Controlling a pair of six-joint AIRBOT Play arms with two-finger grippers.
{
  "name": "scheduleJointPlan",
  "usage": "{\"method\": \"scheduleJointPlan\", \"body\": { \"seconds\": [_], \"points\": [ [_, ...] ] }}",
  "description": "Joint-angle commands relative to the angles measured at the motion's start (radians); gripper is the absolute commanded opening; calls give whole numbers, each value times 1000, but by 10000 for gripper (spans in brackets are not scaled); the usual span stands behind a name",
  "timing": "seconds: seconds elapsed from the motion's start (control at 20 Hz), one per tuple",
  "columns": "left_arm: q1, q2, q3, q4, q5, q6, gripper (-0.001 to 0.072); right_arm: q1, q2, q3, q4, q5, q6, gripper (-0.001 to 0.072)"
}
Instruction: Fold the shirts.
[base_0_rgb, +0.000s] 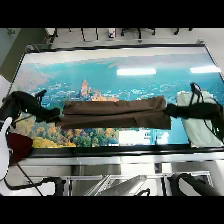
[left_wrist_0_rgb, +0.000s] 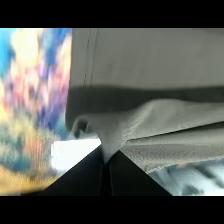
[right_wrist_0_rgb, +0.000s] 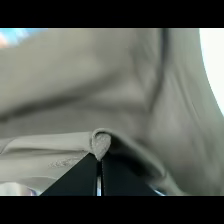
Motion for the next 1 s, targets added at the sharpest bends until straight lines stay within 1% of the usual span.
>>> {"method": "scheduleJointPlan", "body": {
  "seconds": [0.0, 0.1, 0.25, 0.5, 0.55, 0.6, 0.65, 0.7, 0.75, 0.8, 0.85, 0.9, 0.95],
  "points": [
    [-18, -147, 195, -17, 10, -47, 13, 41, -255, 211, 45, 42, -26, 18],
    [-18, -233, 270, -17, 7, -47, 14, 43, -359, 283, 45, 42, -26, 19],
    [-20, -352, 384, -25, 32, -54, 14, 43, -451, 337, 45, 42, -26, 18],
    [-56, -457, 520, -24, 76, -54, 15, 39, -456, 341, 25, 38, -27, 19],
    [-68, -463, 544, -24, 74, -54, 65, 36, -448, 346, 24, 31, -27, 20],
    [-79, -463, 559, -24, 69, -54, 297, 33, -444, 354, 22, 15, -27, 32],
    [-91, -463, 575, -24, 66, -54, 553, 30, -443, 365, 21, -8, -27, 163],
    [-101, -463, 591, -24, 73, -55, 652, 24, -443, 380, 11, -43, -31, 386],
    [-114, -463, 611, -24, 93, -55, 671, 16, -443, 397, 0, -84, -58, 516],
    [-122, -463, 633, -24, 122, -55, 670, 4, -443, 422, -21, -142, -79, 574],
    [-129, -463, 661, -23, 155, -55, 670, -13, -443, 451, -51, -206, -79, 664],
    [-129, -463, 691, -24, 183, -55, 670, -31, -443, 476, -76, -266, -79, 697],
    [-130, -463, 727, -22, 215, -61, 670, -54, -443, 492, -91, -319, -79, 700]
  ]
}}
